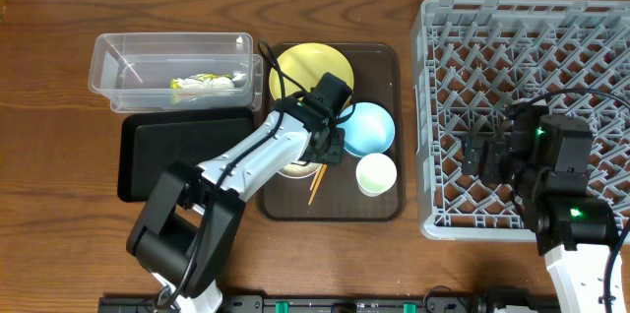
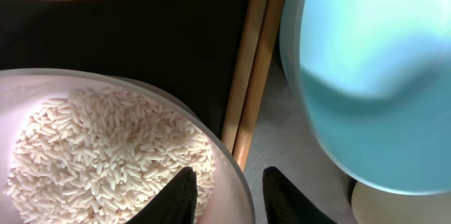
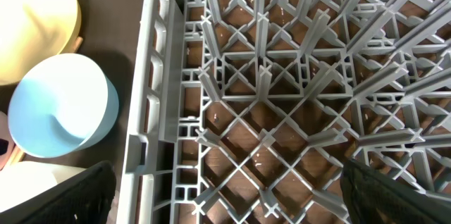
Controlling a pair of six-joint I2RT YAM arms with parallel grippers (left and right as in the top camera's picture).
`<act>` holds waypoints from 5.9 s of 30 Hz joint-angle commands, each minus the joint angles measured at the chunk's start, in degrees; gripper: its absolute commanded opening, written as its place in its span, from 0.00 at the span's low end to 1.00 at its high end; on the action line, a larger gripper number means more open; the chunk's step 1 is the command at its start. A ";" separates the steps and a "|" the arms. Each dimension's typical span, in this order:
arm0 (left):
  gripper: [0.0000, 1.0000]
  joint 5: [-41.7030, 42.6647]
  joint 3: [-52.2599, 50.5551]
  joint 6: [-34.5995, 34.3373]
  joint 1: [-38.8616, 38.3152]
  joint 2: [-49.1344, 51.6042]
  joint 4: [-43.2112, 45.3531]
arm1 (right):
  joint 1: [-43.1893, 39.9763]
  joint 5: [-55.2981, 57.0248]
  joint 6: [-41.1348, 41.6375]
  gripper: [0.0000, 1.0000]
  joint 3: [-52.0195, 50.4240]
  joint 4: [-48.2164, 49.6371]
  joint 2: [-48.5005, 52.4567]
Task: Sort waste into correct bins and load items into the dishwasher rack
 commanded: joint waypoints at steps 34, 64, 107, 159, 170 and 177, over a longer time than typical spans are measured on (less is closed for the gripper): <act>0.06 -2.71 -0.02 1.03 5.79 -18.67 -8.79 | 0.92 -0.42 0.52 0.99 1.09 -0.39 -0.24; 0.06 77.70 -1.46 34.21 61.57 2.45 -22.34 | 0.92 -0.15 0.52 0.99 1.09 -0.22 -0.24; 0.06 82.90 -1.55 39.41 66.01 2.56 -26.23 | 0.92 0.00 0.52 0.99 1.09 -0.26 -0.24; 0.06 11.34 -1.55 16.48 8.90 -13.81 -5.20 | 0.92 0.22 0.52 0.99 1.09 0.00 -0.24; 0.09 3.32 -1.55 12.44 2.93 -6.73 -4.15 | 0.92 0.20 0.52 0.99 1.09 -0.17 -0.24; 0.47 3.37 -1.22 12.94 2.93 -6.91 -2.80 | 0.92 0.20 0.52 0.99 1.09 -0.28 -0.24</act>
